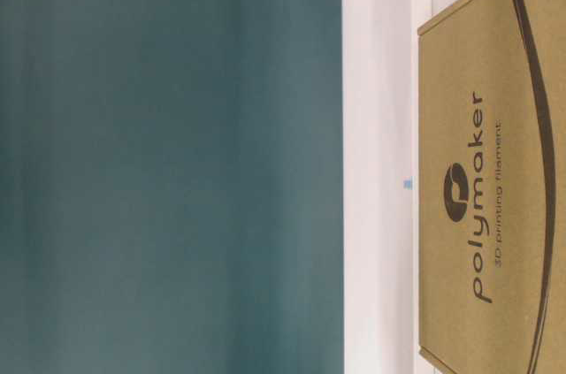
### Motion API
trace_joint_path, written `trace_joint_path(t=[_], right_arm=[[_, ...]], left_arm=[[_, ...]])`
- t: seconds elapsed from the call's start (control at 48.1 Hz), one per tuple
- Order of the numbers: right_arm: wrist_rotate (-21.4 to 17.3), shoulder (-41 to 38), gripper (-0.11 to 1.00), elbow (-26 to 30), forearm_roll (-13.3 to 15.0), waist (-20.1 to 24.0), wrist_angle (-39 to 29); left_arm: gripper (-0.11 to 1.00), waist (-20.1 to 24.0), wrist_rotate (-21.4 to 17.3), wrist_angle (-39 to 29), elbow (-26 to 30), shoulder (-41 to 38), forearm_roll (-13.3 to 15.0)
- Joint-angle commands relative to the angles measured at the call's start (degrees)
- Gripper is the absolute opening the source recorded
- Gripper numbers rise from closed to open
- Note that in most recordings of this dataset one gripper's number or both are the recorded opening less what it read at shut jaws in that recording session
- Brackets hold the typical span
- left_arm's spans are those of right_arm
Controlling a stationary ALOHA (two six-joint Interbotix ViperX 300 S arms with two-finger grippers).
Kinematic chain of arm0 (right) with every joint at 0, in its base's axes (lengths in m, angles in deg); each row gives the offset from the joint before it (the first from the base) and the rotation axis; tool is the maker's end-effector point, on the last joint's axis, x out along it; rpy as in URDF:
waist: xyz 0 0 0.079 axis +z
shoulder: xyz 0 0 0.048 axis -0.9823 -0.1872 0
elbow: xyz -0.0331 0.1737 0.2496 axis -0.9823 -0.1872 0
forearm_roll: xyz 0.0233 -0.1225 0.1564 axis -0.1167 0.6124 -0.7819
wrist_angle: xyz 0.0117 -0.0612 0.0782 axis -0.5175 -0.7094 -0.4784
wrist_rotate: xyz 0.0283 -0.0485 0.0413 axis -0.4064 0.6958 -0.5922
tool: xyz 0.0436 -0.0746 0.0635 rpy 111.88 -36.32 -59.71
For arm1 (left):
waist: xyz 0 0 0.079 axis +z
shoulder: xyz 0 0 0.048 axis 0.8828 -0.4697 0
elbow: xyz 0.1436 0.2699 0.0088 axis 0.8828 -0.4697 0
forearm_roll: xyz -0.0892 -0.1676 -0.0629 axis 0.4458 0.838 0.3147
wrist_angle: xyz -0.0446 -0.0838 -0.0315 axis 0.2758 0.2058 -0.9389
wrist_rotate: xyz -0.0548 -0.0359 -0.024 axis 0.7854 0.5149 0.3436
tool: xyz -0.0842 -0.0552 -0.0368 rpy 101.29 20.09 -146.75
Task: Place the cardboard box on the stand after clamping it between your arms.
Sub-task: 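Move both grippers inward toward the left and right sides of the box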
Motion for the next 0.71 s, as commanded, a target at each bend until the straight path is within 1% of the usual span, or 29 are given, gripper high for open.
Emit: trace_joint_path(t=[0.0,0.021,0.062,0.083,0.146,0.27,0.354,0.458,0.52,0.624,0.686], right_arm=[[-0.62,-1.58,0.02,1.05,-0.35,0.09,0.00],[-0.70,-2.02,0.02,1.05,-1.05,0.26,-1.05],[-1.32,-3.08,0.07,1.32,-2.20,0.88,-3.69],[-1.76,-3.52,0.07,1.58,-2.64,1.05,-5.27],[-3.25,-5.45,0.01,2.55,-3.08,1.85,-10.20],[-5.63,-10.02,0.00,4.48,-3.08,4.39,-18.11],[-5.63,-13.10,0.00,5.36,-3.08,5.80,-21.45],[-5.63,-17.05,0.00,6.06,-2.99,7.65,-24.43],[-5.71,-19.42,0.00,6.77,-2.99,8.79,-26.37],[-5.98,-23.29,0.00,8.35,-2.99,10.11,-30.32],[-6.06,-25.14,0.00,9.23,-3.08,10.63,-31.99]], left_arm=[[0.05,-1.85,0.88,-0.09,1.05,-1.14,-2.37],[0.05,-2.02,0.97,-0.35,1.14,-1.32,-2.37],[0.02,-2.46,1.23,-0.88,1.32,-1.76,-2.37],[0.01,-2.72,1.49,-1.14,1.41,-1.93,-2.37],[0.00,-3.87,2.29,-2.46,2.11,-2.64,-2.46],[0.00,-4.92,3.87,-6.94,4.22,-2.81,-2.46],[0.00,-5.54,4.92,-12.48,5.71,-3.52,-2.37],[0.00,-6.94,6.15,-22.41,7.29,-5.80,-2.37],[0.00,-7.73,6.59,-26.37,7.65,-6.94,-2.46],[0.00,-8.79,7.65,-28.92,8.17,-8.96,-2.37],[0.00,-9.49,9.32,-30.32,8.61,-11.07,-2.37]])
